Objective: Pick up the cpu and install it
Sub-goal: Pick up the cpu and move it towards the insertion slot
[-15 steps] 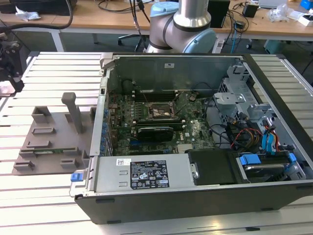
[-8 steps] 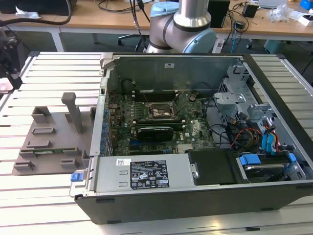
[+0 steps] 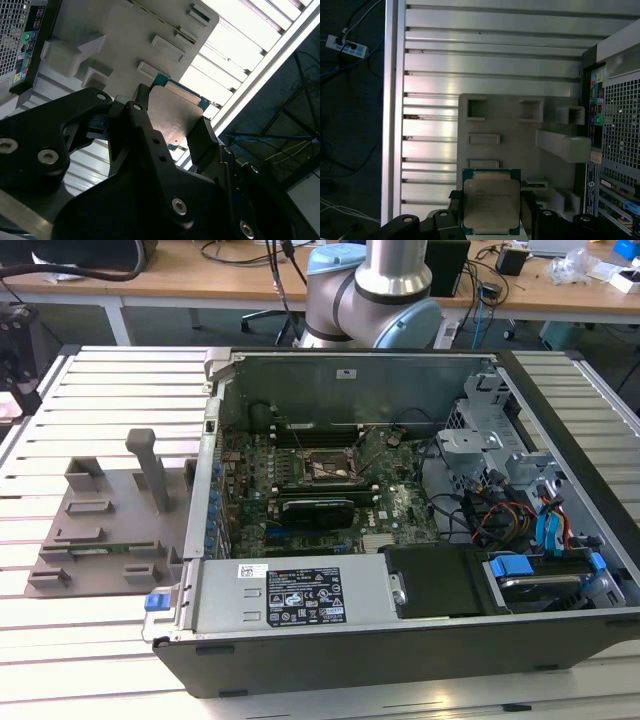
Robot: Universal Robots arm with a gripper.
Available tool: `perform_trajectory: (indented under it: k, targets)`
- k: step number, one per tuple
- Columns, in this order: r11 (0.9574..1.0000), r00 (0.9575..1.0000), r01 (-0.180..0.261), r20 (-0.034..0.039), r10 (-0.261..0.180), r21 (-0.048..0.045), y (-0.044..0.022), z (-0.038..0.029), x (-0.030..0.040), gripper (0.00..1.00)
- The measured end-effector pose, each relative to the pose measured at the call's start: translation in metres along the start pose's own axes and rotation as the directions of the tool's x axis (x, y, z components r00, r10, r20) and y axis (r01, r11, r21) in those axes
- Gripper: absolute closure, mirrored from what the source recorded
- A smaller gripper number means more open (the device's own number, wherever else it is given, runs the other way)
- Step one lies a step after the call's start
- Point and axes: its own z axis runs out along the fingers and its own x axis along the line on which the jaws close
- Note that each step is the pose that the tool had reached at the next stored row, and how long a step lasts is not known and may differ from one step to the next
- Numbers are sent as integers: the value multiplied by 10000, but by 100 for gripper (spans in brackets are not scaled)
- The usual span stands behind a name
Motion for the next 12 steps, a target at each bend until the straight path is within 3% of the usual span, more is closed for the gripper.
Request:
perform_trajectory:
  k: [6,12]
  targets:
    - [10000,10000,0,0,0,0,-2,-60,-1,45]
    - [10000,10000,1,1,-1,0,-5,-163,-2,45]
